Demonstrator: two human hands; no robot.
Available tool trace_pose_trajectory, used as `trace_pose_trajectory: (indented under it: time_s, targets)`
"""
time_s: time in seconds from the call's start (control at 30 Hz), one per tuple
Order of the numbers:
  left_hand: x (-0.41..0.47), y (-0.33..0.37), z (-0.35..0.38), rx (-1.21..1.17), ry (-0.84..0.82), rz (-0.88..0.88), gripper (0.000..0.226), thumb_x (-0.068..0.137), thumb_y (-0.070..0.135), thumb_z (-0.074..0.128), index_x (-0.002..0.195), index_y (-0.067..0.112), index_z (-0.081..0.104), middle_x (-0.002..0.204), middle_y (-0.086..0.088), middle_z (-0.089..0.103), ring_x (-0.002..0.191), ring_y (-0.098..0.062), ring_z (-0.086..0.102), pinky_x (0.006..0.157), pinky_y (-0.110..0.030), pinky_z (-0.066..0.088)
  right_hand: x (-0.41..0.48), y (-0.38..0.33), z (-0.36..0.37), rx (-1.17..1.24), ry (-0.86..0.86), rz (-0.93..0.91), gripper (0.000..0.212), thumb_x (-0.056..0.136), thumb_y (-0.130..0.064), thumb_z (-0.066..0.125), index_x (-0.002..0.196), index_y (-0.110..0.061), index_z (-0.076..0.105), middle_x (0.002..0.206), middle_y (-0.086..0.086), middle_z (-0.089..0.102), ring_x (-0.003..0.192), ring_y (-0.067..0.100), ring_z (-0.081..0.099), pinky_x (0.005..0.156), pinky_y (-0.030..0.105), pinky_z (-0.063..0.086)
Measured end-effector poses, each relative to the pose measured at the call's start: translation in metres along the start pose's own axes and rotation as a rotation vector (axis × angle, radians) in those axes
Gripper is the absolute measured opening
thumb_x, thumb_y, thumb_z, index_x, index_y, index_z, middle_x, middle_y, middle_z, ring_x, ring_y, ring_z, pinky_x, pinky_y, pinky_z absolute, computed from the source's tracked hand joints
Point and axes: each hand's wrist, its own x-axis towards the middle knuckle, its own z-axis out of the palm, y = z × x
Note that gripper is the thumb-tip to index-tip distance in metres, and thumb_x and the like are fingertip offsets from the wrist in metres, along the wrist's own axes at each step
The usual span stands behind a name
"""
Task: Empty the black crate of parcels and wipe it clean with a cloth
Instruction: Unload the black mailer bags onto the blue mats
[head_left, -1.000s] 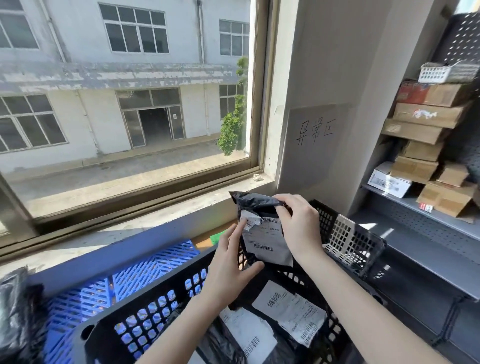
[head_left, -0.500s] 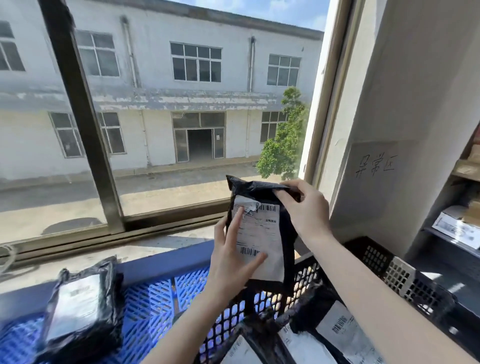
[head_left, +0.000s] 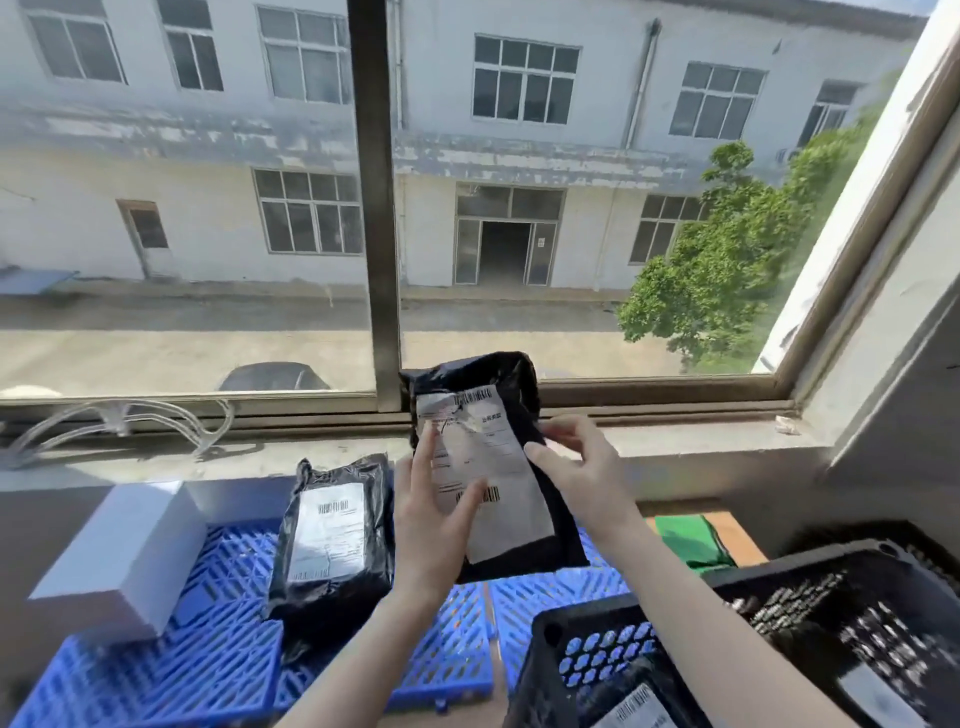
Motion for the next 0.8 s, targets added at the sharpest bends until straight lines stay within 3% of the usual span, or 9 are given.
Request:
trace_pose_trajectory:
  time_s: [0.1,0.2,0.27,0.37,0.47,0.57,0.7,0.8]
  targets:
    - [0.008,-0.032,-0.027,0.040,0.029,-0.074,0.080,0.084,0.022,0.074,0.148,0.035,0.028,0.132,0.004,0.044,0.107,0.018,0.038,0.090,0.007,0.022,-0.001,0.025,0.042,-0.084,-0.151,-0.012,0.038,0.074,-0.023,0.071,0.108,-0.035,0.061,0.113,-0.013,0.063,0.108,-0.005,0.056,0.095,0.019,0.043]
    - [0.016,-0.061,-0.056,0.109,0.044,-0.128,0.077,0.085,0.022,0.073,0.150,0.025,0.033,0.132,0.003,0.045,0.109,0.014,0.036,0.086,0.009,0.021,-0.002,0.040,0.087,-0.174,-0.290,-0.021,0.062,0.077,-0.012,0.070,0.129,-0.038,0.050,0.131,-0.009,0.050,0.119,-0.004,0.044,0.103,0.007,0.028]
    - [0.021,-0.079,-0.077,0.144,0.046,-0.154,0.075,0.084,0.022,0.074,0.149,0.024,0.036,0.132,0.007,0.044,0.117,0.006,0.036,0.090,0.007,0.020,-0.004,0.050,0.117,-0.243,-0.331,-0.022,0.070,0.076,-0.009,0.070,0.138,-0.032,0.046,0.137,-0.006,0.038,0.126,-0.001,0.035,0.099,-0.003,0.017]
    - [0.025,-0.102,-0.106,0.169,0.046,-0.209,0.069,0.084,0.024,0.074,0.144,0.029,0.039,0.129,0.011,0.044,0.124,-0.001,0.040,0.100,-0.008,0.026,-0.009,0.061,0.156,-0.278,-0.340,0.040,0.076,0.076,-0.003,0.067,0.143,-0.030,0.041,0.130,-0.001,0.038,0.120,0.004,0.040,0.089,-0.007,0.020]
    - [0.020,-0.125,-0.129,0.209,0.032,-0.237,0.069,0.082,0.024,0.077,0.141,0.026,0.042,0.130,0.012,0.043,0.119,0.008,0.036,0.098,0.000,0.022,-0.019,0.076,0.187,-0.274,-0.360,0.104,0.077,0.078,-0.001,0.064,0.145,-0.029,0.036,0.123,-0.004,0.045,0.116,0.009,0.048,0.092,0.005,0.031]
    - [0.013,-0.146,-0.144,0.237,-0.004,-0.275,0.068,0.081,0.020,0.077,0.139,0.025,0.042,0.129,0.012,0.042,0.111,0.022,0.033,0.092,0.007,0.021,-0.023,0.091,0.208,-0.240,-0.380,0.183,0.072,0.083,-0.003,0.060,0.145,-0.030,0.035,0.132,-0.009,0.047,0.120,0.006,0.047,0.100,0.017,0.035]
    - [0.002,-0.176,-0.155,0.253,-0.054,-0.343,0.062,0.082,0.017,0.074,0.136,0.027,0.045,0.129,0.012,0.047,0.116,0.006,0.040,0.099,-0.013,0.028,-0.027,0.115,0.232,-0.261,-0.431,0.229,0.065,0.086,-0.005,0.055,0.146,-0.025,0.037,0.146,-0.008,0.042,0.131,0.007,0.040,0.108,0.021,0.033]
    - [-0.004,-0.192,-0.160,0.280,-0.105,-0.374,0.060,0.085,0.017,0.071,0.138,0.027,0.045,0.133,0.015,0.047,0.122,0.001,0.039,0.102,-0.018,0.029,-0.031,0.128,0.248,-0.299,-0.475,0.250,0.064,0.087,-0.008,0.055,0.146,-0.025,0.037,0.148,-0.007,0.041,0.133,0.009,0.039,0.110,0.025,0.032]
